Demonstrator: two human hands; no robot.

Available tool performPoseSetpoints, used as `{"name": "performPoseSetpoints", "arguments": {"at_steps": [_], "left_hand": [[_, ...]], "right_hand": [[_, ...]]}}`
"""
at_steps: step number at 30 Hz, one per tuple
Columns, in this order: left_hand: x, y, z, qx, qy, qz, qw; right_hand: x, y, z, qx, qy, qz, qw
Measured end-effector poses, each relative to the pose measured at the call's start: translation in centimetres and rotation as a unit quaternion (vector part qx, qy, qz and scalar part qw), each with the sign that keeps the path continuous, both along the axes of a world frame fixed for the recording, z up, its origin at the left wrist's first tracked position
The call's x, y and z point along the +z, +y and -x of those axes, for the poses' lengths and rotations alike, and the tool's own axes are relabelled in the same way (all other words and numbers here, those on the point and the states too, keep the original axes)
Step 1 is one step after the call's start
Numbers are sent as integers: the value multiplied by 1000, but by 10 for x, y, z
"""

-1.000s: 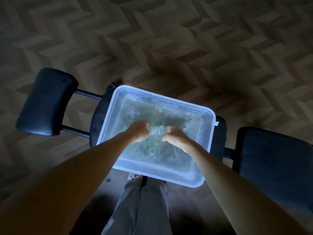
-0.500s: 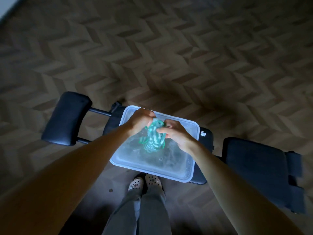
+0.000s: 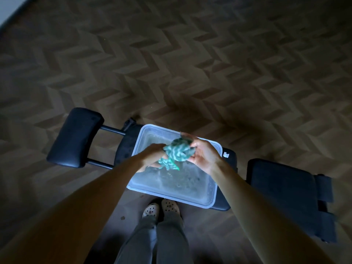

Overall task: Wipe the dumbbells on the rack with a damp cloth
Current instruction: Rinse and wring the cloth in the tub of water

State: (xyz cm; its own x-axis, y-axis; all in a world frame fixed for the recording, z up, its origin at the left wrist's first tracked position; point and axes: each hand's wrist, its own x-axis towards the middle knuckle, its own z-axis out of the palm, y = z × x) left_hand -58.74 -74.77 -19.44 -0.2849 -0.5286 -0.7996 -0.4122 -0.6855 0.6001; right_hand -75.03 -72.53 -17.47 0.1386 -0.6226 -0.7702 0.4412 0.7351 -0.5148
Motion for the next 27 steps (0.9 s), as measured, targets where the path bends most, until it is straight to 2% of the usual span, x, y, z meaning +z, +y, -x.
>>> {"name": "performPoseSetpoints", "arguments": {"at_steps": [5,8,10,13,18,20,22,27], "left_hand": [[-4,0,-1,176,62,-62,980],[-6,-1,11,236,99,-101,961],[-18,-2,21,248,68,-94,962],[-35,0,31,248,-32,-36,968],[-42,0,43,200,-138,44,969],[-43,2,44,129,-153,119,972],[-49,6,43,99,-155,169,968],[-56,7,51,71,-199,180,961]], "right_hand": [[-26,9,-14,-44,79,-142,986],[-37,6,-34,-14,119,-173,978],[-40,3,-45,-4,109,-168,980],[-46,-1,-54,-18,125,-142,982],[-60,-5,-64,21,253,-90,963],[-62,-5,-63,-6,250,-81,965],[-67,-5,-59,-31,232,-79,969],[-71,-6,-57,-42,228,-65,971]]}}
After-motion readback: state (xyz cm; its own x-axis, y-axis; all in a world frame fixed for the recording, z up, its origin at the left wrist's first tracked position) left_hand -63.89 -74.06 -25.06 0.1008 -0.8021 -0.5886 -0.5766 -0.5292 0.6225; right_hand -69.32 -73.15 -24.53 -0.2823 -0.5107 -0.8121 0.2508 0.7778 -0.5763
